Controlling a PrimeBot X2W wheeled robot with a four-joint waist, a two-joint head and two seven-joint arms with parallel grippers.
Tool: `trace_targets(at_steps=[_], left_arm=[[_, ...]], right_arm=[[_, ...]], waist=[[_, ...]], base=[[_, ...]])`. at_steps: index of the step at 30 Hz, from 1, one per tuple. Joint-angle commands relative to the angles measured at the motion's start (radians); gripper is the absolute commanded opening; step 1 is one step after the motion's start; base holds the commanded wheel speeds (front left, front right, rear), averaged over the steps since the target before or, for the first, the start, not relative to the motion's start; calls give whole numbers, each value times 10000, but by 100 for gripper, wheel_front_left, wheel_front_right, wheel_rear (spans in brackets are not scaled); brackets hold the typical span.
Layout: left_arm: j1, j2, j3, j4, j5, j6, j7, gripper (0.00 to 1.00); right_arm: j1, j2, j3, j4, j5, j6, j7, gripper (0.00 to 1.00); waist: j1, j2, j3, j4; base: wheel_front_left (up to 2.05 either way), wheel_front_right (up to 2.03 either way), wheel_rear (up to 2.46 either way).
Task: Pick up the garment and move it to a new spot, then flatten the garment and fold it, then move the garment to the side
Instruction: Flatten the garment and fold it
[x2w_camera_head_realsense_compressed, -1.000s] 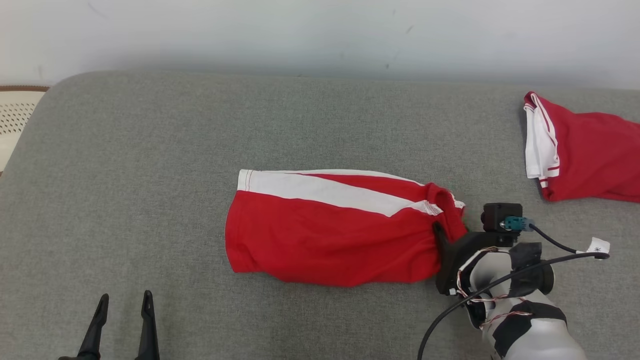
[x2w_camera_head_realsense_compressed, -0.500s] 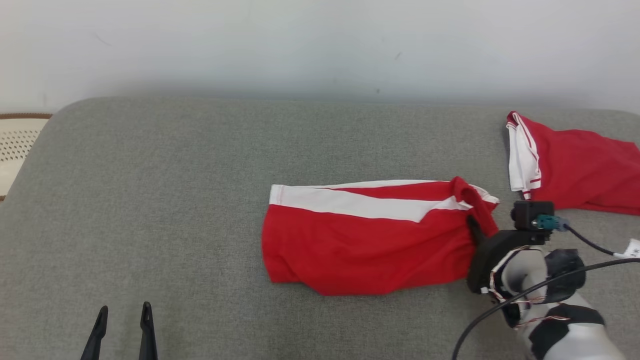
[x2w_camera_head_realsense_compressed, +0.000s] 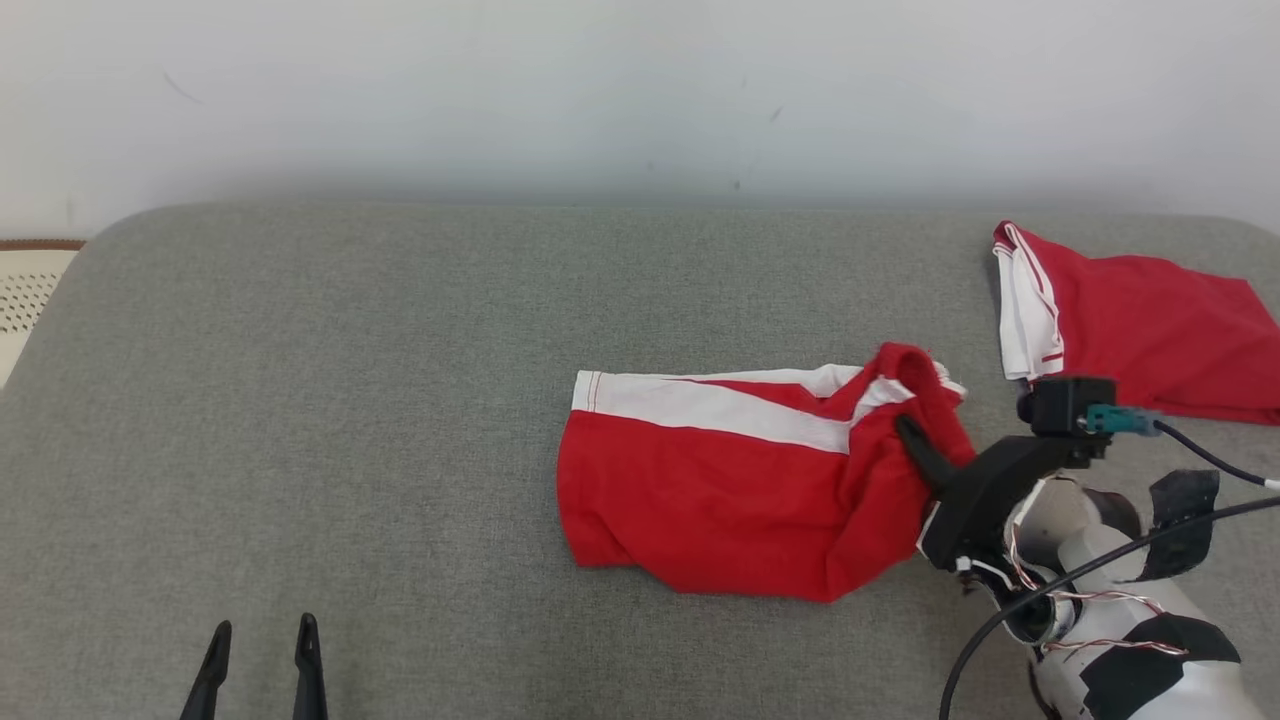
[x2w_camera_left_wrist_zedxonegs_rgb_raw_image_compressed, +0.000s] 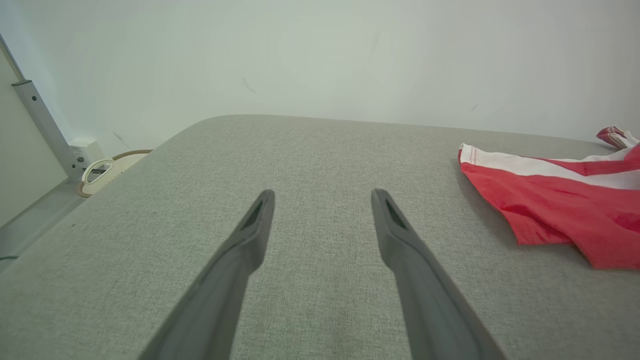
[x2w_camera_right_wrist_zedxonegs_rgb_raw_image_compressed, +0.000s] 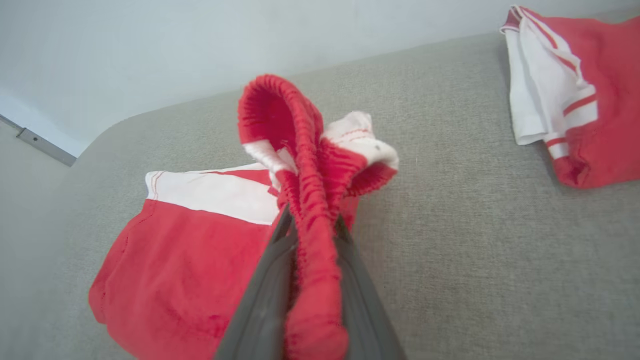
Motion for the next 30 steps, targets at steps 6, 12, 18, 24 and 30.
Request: trace_targets(at_steps=[6,12,18,24,30], left_arm=[[-87,-88,-108,108,87,-131,-49,100],[-165,-251,-268,174,139,-217,-48,100],[-359,-418,-404,293,186,-385,-50,100],[-499,-565,-384,415,241,-529,-50,100],[-627,-647,-345,499,320,-659,-50,100]], right_arm=[[-25,310,298,-1006,1366,-7,695,0],[-404,692,582,-1005,1708,-6,957,0],[-910,1125,847,-620,1649,-6,1021,0],[-1344,1597,1008,217,1447,-6,950,0],[-1638,1874,1126,1112,1288,-6,716,0]], waist=[[0,0,2,237],[0,0,-2,618],[0,0,141,1004],[0,0,319,1289],[0,0,460,1501]], base=[[0,0,0],[0,0,0],[0,0,0],[0,0,0],[0,0,0]])
